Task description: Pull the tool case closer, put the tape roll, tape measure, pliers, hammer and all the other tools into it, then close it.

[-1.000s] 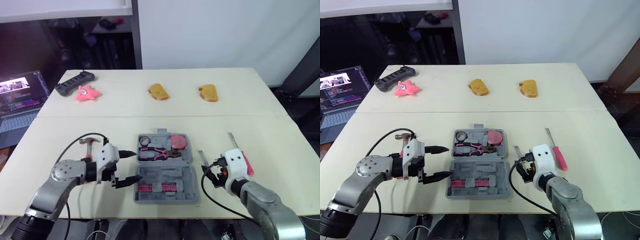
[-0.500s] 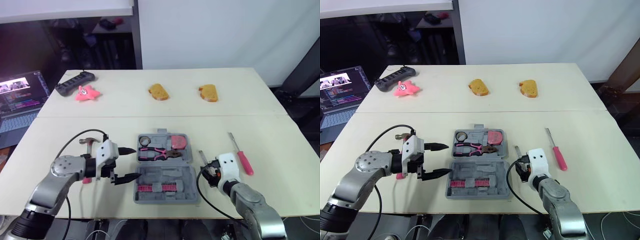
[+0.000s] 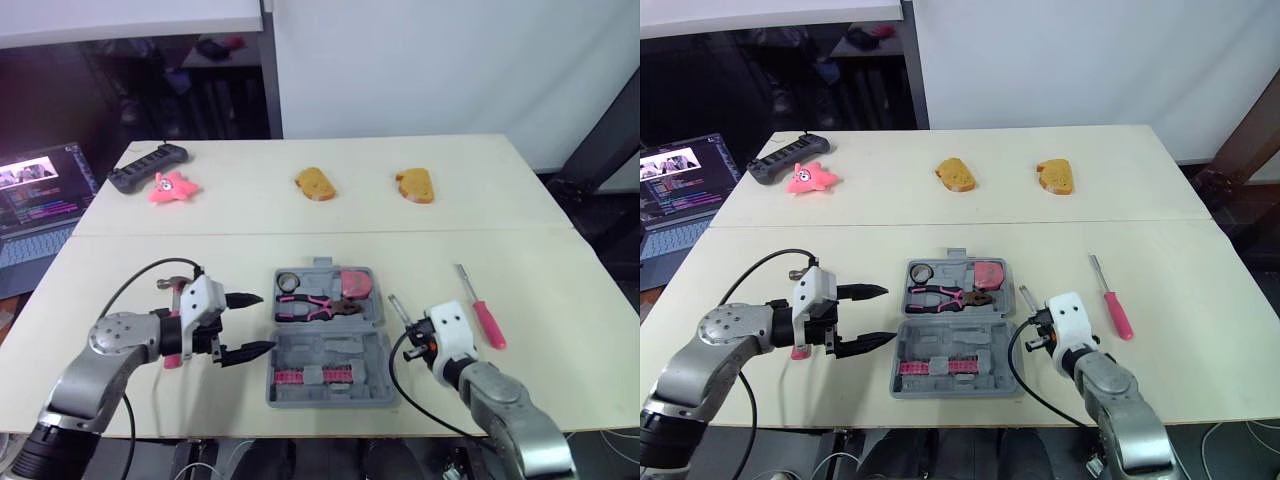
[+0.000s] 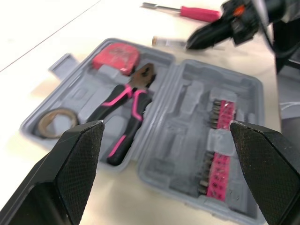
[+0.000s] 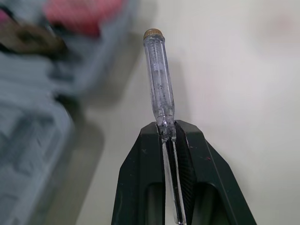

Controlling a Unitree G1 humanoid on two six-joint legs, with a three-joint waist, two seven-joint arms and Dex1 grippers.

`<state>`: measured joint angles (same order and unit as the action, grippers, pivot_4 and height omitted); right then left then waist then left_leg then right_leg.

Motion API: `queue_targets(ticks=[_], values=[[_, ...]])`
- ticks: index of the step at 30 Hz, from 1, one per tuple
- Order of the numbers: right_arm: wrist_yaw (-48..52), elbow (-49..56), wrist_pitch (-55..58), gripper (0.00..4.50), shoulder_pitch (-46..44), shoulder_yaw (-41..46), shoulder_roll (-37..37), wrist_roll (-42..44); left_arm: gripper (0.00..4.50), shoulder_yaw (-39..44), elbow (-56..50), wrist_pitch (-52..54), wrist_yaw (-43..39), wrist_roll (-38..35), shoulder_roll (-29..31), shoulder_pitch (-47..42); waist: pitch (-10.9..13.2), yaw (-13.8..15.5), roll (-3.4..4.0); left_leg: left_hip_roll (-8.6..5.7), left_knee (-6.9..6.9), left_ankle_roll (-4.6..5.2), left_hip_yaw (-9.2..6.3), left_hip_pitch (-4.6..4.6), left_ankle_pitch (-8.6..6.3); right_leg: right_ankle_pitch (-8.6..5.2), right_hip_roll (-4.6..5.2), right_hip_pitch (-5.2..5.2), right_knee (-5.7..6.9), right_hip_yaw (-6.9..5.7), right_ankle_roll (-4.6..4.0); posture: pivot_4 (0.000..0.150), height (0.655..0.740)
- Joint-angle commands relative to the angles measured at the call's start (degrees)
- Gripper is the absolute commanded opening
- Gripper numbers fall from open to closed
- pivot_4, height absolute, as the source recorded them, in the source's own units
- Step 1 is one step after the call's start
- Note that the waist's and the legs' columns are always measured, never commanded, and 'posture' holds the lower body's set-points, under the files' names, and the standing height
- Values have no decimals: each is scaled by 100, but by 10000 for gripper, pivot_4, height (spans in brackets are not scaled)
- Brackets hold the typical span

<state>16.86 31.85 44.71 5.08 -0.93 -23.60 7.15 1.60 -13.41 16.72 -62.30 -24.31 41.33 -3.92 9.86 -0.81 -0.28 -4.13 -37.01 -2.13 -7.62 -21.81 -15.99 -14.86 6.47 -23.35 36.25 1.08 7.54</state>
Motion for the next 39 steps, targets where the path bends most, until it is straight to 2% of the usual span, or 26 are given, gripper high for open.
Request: queue_targets(ticks=[1, 3, 6, 9, 12, 16, 24, 39], values=[[706, 925, 739, 342, -830, -145, -763, 355, 45000, 362, 252, -848, -198, 5, -23, 15, 3, -19, 5, 0, -2, 0, 2, 1, 0, 0, 0, 0, 0, 1, 0, 1500, 7400], [1418, 1283, 1736, 342, -2015, -672, -1266, 973, 45000, 428, 569, -1485, -687, -44, 24, 38, 3, -35, 6, 2, -1, 0, 6, 1, 0, 0, 0, -2, 0, 1, 0, 1500, 7400], [2062, 1263, 2686, 342, -3477, -1647, -1523, 1512, 45000, 387, 906, -1649, -1208, -160, 179, 59, 4, -38, 7, 11, 4, 0, 4, 3, 0, -1, -6, -6, 0, -2, -7, 1500, 7400], [2119, 644, 3125, 342, -4523, -2514, -1274, 1526, 45000, 345, 1172, -1923, -1639, -193, 210, 99, 1, 27, 1, 13, 8, 1, -19, -7, -1, -9, -5, -2, -8, -27, -17, 1500, 7400], [1992, -72, 3274, 342, -5097, -3102, -884, 1383, 45000, 378, 1382, -2047, -1852, -285, 165, 63, 2, 14, 0, 4, -13, 1, -20, -55, 0, -4, 19, -33, -9, -28, -9, 1500, 7400], [1882, -631, 3322, 342, -5450, -3839, -639, 1186, 45000, 367, 1474, -2185, -1918, -222, 167, 63, 1, 3, -1, -5, -16, 1, -17, -58, 0, 4, 31, -38, -9, -24, 3, 1500, 7400], [1810, -694, 3762, 342, -5673, -4478, -664, 1163, 45000, 343, 1308, -2209, -1834, -187, 166, 251, 2, -41, 0, -4, -8, -3, -13, -61, 2, 4, 23, -63, 4, -17, 3, 1500, 7400], [1718, -1196, 3759, 342, -6040, -4958, -435, 1085, 45000, 301, 1053, -2071, -1744, -203, 177, 362, 2, -38, 0, -4, -6, -3, -7, -62, 2, 5, 17, -74, 9, -11, 2, 1500, 7400]])
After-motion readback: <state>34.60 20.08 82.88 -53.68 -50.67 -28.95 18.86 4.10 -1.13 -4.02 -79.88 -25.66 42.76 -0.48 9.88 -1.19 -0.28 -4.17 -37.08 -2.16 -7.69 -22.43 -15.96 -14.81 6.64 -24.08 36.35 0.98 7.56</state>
